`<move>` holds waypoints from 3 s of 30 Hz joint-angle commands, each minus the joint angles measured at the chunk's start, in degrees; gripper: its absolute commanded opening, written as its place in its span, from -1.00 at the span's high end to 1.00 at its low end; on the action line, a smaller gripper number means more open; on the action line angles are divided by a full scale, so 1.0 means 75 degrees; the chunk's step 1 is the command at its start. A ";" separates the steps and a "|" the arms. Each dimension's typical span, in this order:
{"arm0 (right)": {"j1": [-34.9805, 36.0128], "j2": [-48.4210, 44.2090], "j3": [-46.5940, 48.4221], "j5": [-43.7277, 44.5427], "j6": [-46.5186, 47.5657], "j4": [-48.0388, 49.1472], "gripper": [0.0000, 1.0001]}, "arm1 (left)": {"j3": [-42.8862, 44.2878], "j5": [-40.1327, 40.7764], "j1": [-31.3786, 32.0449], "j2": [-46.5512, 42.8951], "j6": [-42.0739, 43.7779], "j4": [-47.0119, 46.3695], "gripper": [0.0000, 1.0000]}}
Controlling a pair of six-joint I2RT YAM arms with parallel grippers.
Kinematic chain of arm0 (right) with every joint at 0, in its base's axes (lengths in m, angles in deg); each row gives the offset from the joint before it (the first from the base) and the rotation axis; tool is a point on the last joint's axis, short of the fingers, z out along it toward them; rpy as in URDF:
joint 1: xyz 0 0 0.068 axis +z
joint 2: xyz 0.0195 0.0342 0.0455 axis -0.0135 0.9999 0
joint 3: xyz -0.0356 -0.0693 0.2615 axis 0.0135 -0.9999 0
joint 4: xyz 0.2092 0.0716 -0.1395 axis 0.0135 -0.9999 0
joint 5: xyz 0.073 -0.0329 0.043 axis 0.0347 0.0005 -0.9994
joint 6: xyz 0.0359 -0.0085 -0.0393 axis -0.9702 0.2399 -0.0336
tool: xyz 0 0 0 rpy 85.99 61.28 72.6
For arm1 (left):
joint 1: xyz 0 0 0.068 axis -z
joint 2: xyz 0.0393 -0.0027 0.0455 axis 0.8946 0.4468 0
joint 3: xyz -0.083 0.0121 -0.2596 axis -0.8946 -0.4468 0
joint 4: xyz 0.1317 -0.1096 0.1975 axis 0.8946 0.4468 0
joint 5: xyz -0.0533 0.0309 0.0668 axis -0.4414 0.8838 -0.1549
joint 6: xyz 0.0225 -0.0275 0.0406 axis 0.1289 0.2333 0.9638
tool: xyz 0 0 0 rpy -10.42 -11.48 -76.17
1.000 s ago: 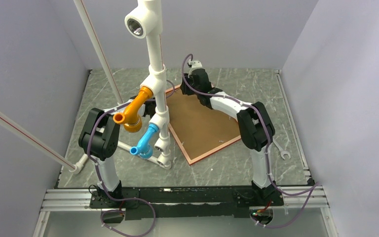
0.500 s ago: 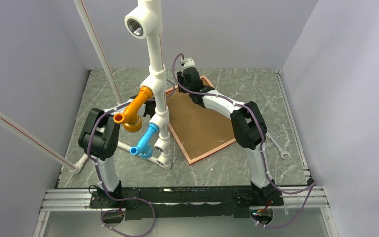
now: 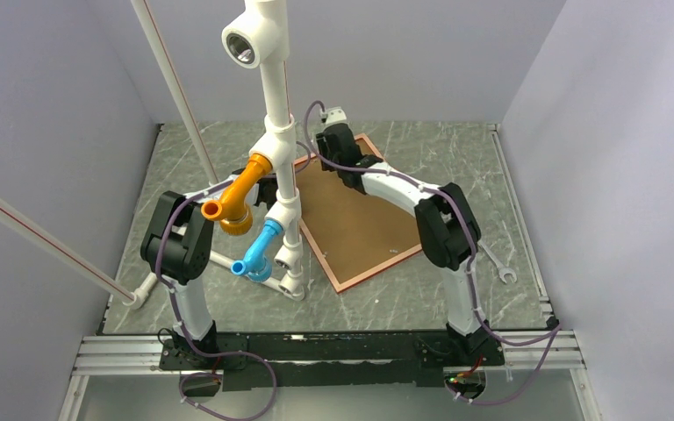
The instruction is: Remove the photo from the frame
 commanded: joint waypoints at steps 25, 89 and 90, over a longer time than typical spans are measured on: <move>-0.0423 -0.5289 -0.5408 -0.2860 -0.1656 0.1322 1.00 | -0.0396 -0.0239 -0.0379 -0.1047 -0.0380 -0.0562 -0.28; 0.1069 -0.2230 -0.2690 -0.2322 -0.0001 0.0937 1.00 | 0.1378 -0.0950 -0.1503 0.1240 0.0077 0.0142 -0.05; 0.1089 -0.2271 -0.2705 -0.2315 -0.0007 0.0876 1.00 | 0.1409 -0.0931 -0.1503 0.1254 0.0064 0.0185 -0.05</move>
